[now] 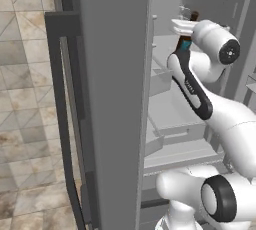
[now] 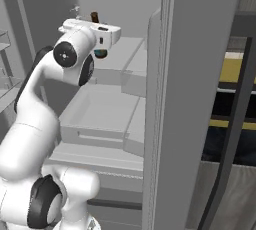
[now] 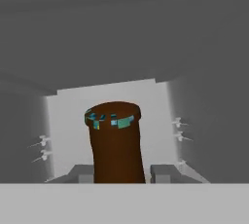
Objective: Place the beer on the top shelf of the fridge to keep it out of children's reach, and place the sweet potato and peach on lower shelves for easy access.
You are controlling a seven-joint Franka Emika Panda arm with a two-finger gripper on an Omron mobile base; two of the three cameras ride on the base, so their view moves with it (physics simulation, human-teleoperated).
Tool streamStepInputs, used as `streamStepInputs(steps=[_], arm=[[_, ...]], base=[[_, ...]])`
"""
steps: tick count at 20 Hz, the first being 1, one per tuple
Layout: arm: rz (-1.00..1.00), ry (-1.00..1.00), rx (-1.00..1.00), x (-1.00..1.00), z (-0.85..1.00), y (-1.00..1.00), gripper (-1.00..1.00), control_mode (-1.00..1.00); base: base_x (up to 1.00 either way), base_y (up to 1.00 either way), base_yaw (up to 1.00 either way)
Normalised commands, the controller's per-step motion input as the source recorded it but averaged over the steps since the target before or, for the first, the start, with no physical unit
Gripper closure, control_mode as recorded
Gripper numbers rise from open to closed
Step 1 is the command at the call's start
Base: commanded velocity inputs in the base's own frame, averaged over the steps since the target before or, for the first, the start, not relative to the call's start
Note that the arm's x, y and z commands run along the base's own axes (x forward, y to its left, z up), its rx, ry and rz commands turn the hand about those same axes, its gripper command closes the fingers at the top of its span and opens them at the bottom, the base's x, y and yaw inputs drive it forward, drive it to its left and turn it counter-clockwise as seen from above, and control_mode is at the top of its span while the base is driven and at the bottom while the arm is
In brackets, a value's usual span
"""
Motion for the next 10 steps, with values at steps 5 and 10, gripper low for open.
streamStepInputs(steps=[5,10], arm=[[0.00,0.22,0.00,0.55,-0.01,0.00,1.00,-1.00],[0.00,0.14,0.00,0.53,-0.05,0.00,1.00,-1.00]], base=[[0.00,0.00,0.00],[0.00,0.00,0.00]])
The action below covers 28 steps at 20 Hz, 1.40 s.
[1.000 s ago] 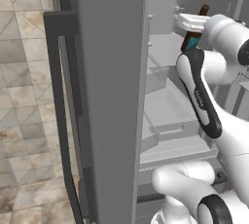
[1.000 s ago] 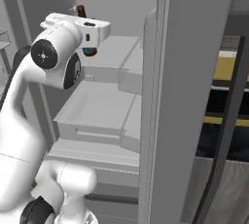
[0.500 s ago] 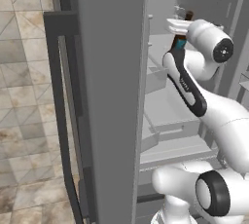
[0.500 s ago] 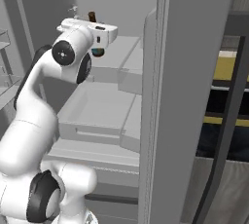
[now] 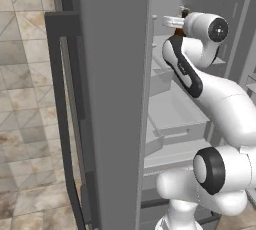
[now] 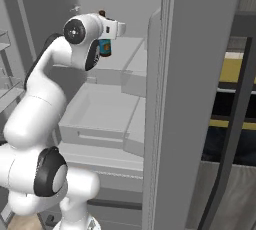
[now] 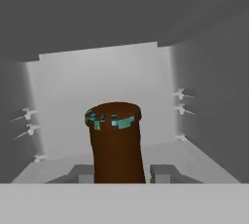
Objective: Place the beer on the top shelf of the fridge to keep it out of children's reach, and place the sweet potato and peach on lower shelves for easy access.
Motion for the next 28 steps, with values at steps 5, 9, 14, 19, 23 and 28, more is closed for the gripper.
streamStepInputs(steps=[5,9,14,19,23,28], arm=[[0.01,0.00,0.00,0.50,-0.31,0.00,1.00,-1.00],[0.02,0.00,0.00,0.46,-0.41,0.00,1.00,-1.00],[0.02,0.00,0.00,0.44,-0.39,0.00,1.00,-1.00],[0.01,0.00,0.00,0.45,-0.32,0.00,1.00,-1.00],[0.00,0.00,0.00,0.49,-0.22,0.00,1.00,-1.00],[0.00,0.00,0.00,0.44,-0.21,0.00,1.00,-1.00]], base=[[0.00,0.00,0.00],[0.00,0.00,0.00],[0.00,0.00,0.00],[0.00,0.00,0.00],[0.00,0.00,0.00],[0.00,0.00,0.00]])
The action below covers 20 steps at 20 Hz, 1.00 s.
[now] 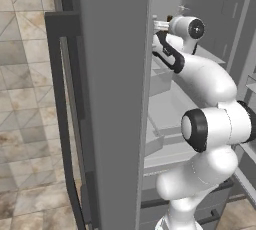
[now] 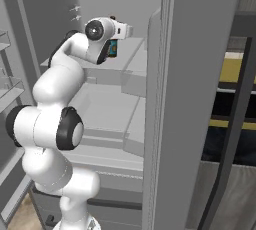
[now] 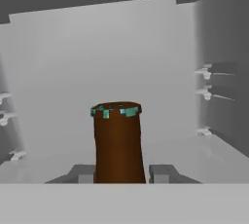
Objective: Place the beer on the top shelf of the fridge to keep it out of children's reach, and place the sweet potato and peach on lower shelves for easy access.
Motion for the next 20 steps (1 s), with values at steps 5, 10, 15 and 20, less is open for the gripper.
streamStepInputs(steps=[5,10,15,20], arm=[[0.01,-0.01,0.00,0.13,-0.22,0.00,-1.00,-1.00],[0.01,-0.07,0.00,0.00,-0.13,0.00,-1.00,-1.00],[0.01,-0.05,0.00,0.00,-0.02,0.00,-1.00,-1.00],[0.00,0.00,0.00,0.00,0.00,0.00,-1.00,-1.00]], base=[[0.00,0.00,0.00],[0.00,0.00,0.00],[0.00,0.00,0.00],[0.00,0.00,0.00]])
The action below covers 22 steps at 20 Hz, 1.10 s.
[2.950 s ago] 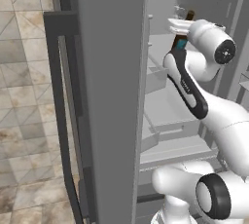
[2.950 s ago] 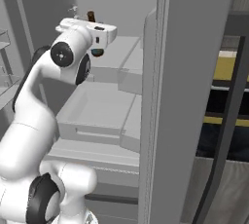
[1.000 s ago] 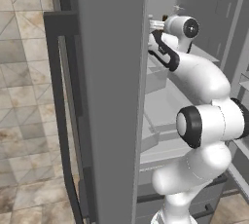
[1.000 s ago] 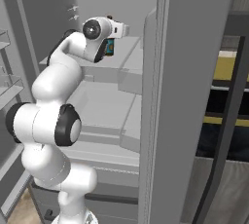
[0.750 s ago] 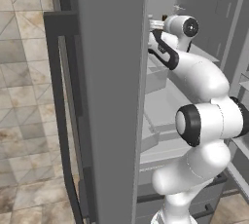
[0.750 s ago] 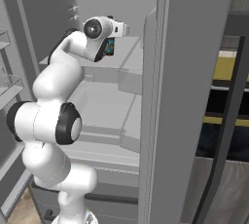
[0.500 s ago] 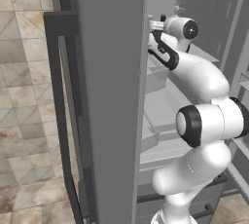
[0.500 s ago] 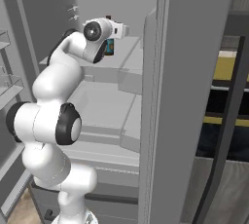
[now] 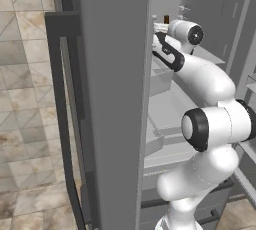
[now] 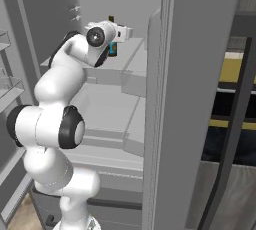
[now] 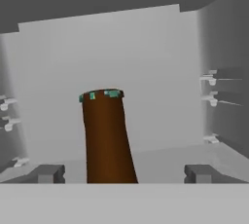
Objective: Place the beer on the top shelf of the fridge to keep it out of children's reach, and place the sweet potato and peach on lower shelves for easy access.
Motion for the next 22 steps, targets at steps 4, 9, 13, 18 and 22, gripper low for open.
streamStepInputs(steps=[4,9,13,18,22], arm=[[0.00,0.00,-0.02,-0.03,0.00,0.00,-1.00,-1.00],[0.00,0.08,-0.06,-0.37,0.11,0.00,-1.00,-1.00],[0.00,0.05,-0.08,-0.66,0.13,-0.03,-1.00,-1.00],[0.00,0.05,-0.07,-0.54,0.14,-0.05,-1.00,-1.00],[0.00,0.06,-0.07,-0.72,0.07,-0.07,-1.00,-1.00]], base=[[0.00,0.00,0.00],[0.00,0.00,0.00],[0.00,0.00,0.00],[0.00,0.00,0.00],[0.00,0.00,0.00]])
